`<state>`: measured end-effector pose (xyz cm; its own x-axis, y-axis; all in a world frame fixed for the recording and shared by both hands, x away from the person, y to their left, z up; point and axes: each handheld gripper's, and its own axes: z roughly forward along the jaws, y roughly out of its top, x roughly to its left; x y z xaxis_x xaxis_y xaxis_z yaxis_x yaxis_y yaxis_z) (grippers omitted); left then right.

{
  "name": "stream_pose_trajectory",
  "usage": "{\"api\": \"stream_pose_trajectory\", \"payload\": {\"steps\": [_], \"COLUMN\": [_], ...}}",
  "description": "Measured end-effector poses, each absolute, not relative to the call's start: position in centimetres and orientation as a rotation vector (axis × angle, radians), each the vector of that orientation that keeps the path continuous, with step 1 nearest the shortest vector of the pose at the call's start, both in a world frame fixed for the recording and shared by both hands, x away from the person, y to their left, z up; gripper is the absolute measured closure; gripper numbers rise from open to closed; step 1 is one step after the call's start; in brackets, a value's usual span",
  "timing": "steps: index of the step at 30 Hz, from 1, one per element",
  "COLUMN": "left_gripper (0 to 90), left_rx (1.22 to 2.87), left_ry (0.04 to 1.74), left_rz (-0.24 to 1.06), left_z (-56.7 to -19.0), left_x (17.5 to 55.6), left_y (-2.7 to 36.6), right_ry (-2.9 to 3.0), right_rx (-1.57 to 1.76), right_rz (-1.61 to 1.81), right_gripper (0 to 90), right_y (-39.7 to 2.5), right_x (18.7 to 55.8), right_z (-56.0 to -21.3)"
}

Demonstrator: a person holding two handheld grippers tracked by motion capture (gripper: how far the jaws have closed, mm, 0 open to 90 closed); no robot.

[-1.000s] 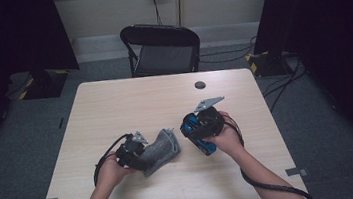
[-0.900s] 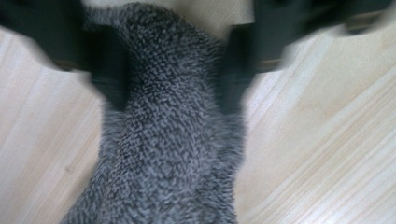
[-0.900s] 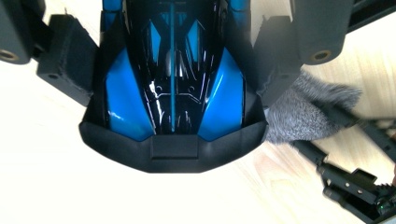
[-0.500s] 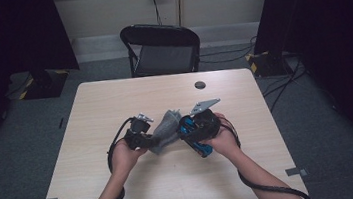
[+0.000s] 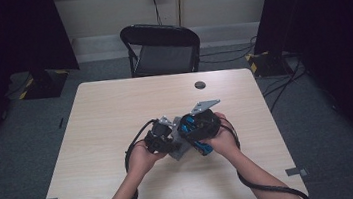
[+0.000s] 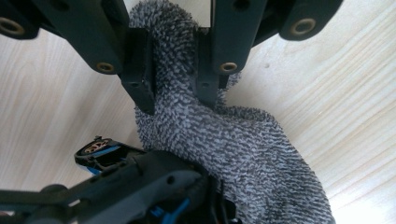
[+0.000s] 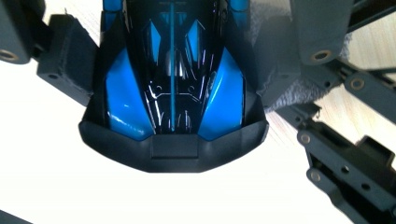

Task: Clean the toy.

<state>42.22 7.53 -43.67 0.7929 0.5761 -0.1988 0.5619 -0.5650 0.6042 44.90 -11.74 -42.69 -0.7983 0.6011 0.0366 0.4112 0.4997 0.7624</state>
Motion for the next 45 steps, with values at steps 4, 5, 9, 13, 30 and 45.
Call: {"api": "stream_pose_trajectory", "payload": {"steps": [4,5,9,13,30,45], "left_gripper": [73.8,73.8,73.8,73.8,73.5,73.5], "left_rx": [2.322,2.326,2.343,2.347,2.395,2.304], "left_ry": [0.803,0.793,0.764,0.75,0.673,0.895], "left_rz": [0.016,0.016,0.007,0.001,-0.067,0.049], "left_z": [-44.2,-44.3,-44.6,-44.9,-45.7,-43.6], "left_x": [41.8,41.7,41.5,41.2,40.0,43.1], "left_y": [6.9,6.8,6.3,6.1,4.8,11.6], "right_ry": [2.508,2.509,2.512,2.51,2.472,2.472], "right_rx": [0.874,0.875,0.878,0.897,0.942,0.925], "right_rz": [1.203,1.201,1.193,1.197,1.234,1.272], "right_gripper": [25.7,25.7,25.7,25.7,25.7,25.7], "right_y": [-11.6,-11.5,-11.1,-10.9,-11.1,-12.1], "right_x": [45.1,45.2,45.5,45.9,47.1,46.4], "right_z": [-42.3,-42.1,-41.8,-41.6,-40.2,-39.7]}}
